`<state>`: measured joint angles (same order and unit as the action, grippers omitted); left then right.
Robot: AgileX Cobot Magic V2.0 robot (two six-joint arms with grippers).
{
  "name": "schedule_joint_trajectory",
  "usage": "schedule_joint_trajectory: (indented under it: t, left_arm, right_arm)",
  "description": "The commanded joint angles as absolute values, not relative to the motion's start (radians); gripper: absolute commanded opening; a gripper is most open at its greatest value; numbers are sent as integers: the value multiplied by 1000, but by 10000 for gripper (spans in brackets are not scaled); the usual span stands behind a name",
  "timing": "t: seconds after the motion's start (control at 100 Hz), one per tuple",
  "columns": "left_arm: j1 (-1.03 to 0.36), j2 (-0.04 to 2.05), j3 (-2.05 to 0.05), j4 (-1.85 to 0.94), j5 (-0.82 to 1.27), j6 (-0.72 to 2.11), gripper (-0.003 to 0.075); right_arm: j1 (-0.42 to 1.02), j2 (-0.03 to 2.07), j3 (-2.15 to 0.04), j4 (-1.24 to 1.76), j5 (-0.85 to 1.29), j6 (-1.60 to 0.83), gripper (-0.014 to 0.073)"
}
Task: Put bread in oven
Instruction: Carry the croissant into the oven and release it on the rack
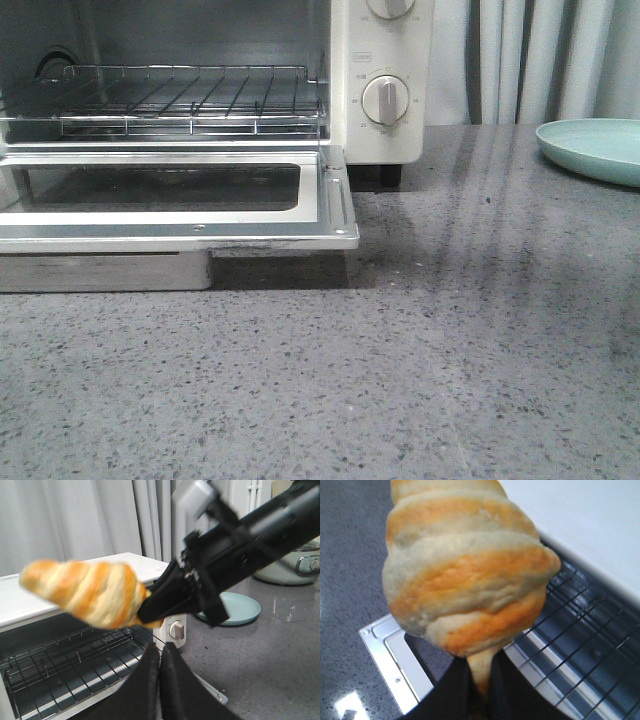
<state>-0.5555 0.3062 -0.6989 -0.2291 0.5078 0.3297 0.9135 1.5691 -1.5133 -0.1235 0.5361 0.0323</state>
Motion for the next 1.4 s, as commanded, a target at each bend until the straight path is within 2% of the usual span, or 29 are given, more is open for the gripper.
schedule_joint_trajectory:
  t: [0.0,0.42,0.74,0.81,0.88,0.93,1.05,1.12,1.18,1.39]
  left_arm:
    - [-554,316,-724,-268,437,327,-22]
    - [-554,316,-724,-305,445,327,-21]
    - [-554,316,-724,-305,445,327,-22]
    - [-554,316,-724,-305,445,327,-22]
    - [-554,316,-724,-305,445,327,-22]
    - [-554,316,-724,-305,445,327,-22]
    - [-554,316,-724,-305,445,327,-22]
    - [-554,316,-724,-305,445,327,-22]
    - [-554,316,-724,-305,445,327,-22]
    - [-554,316,-724,-303,445,327,-22]
  right_arm:
    - [894,1588,-1545,-140,474,68,-67]
    - [748,1748,-1546,-140,351,177,-67]
    - [731,1773,-1546,-140,306,215,-57]
    - [729,1780,-1546,-140,287,239,-12]
    - [726,1784,-1546,-140,266,262,73]
    - [726,1786,-1546,-140,256,262,162]
    - [726,1787,-1546,-140,226,262,461]
    - [726,1788,-1546,-140,224,262,580]
    - [726,1788,-1546,-140,226,262,606]
    - [735,1754,-1546,-113,274,262,538]
